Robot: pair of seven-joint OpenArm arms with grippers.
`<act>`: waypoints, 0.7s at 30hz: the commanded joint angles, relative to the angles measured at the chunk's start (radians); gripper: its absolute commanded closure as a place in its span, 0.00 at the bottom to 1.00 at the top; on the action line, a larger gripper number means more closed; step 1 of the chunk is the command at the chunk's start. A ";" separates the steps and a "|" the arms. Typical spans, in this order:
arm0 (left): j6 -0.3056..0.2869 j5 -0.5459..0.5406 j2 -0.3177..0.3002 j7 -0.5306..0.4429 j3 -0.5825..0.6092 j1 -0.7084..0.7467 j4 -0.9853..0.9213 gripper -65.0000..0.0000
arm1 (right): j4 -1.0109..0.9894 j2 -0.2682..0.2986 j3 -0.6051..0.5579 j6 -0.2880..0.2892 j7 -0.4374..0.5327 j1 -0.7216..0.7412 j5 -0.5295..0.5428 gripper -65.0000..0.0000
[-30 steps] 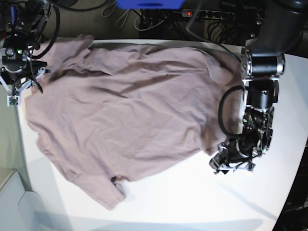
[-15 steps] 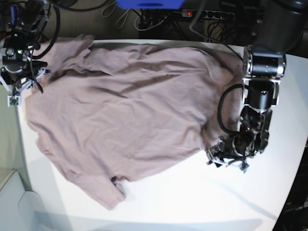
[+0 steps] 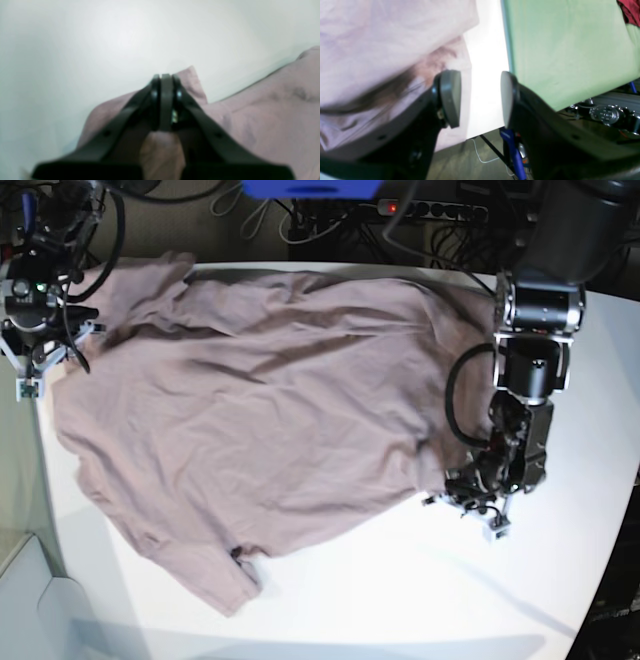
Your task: Layout the t-shirt on the table in an organized manner, then fold the t-shirt properly
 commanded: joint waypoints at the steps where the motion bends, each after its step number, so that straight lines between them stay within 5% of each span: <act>1: 0.007 0.008 -0.005 0.060 0.002 0.008 -0.005 0.99 | 0.015 0.011 0.004 -0.006 0.015 0.004 -0.001 0.60; 7: 0.004 -0.015 -0.045 0.060 -0.006 0.008 0.050 1.00 | 0.015 0.008 0.006 -0.006 0.015 0.001 -0.001 0.60; 21: 0.012 -0.258 -0.224 0.059 -0.006 0.001 0.296 1.00 | 0.016 0.008 0.006 -0.006 0.005 -0.004 -0.001 0.60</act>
